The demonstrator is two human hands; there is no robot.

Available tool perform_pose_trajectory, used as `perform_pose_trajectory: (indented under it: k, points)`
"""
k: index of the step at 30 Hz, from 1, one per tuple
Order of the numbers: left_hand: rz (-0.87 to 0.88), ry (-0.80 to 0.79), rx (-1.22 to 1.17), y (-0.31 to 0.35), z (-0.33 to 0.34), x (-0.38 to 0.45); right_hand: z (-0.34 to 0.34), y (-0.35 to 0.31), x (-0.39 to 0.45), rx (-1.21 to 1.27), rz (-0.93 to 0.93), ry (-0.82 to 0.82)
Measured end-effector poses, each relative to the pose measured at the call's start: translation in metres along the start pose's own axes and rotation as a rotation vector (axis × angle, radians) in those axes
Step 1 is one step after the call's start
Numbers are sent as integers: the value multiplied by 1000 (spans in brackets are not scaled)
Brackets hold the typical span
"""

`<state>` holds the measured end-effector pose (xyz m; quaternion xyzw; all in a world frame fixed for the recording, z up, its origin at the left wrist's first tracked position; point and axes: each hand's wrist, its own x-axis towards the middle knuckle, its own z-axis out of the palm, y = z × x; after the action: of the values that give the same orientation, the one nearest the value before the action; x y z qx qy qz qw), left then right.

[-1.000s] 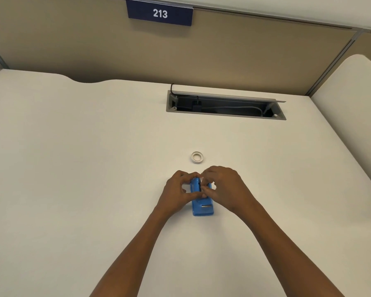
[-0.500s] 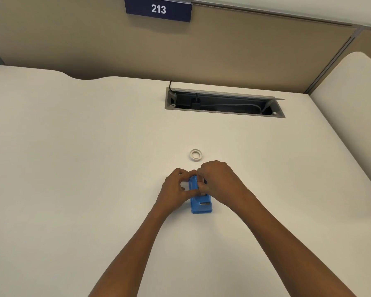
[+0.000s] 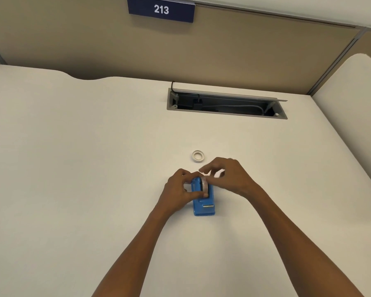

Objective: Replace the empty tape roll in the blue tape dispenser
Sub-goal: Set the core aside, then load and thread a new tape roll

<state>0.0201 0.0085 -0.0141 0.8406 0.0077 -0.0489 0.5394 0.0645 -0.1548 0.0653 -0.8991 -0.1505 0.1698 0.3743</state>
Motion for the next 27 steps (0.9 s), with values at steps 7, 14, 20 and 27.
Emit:
perform_pose_trajectory:
  k: [7, 14, 20, 27]
  points:
    - [-14, -19, -6, 4, -2, 3, -1, 3, -2, -288, -90, -69]
    - [-20, -36, 23, 3, -4, 4, -1, -22, 7, -474, -66, -201]
    - [-40, -44, 44, 4, -4, 5, -6, -33, 16, -509, -25, -284]
    - [-26, -45, 48, 5, -5, 5, -9, -39, 20, -472, 9, -316]
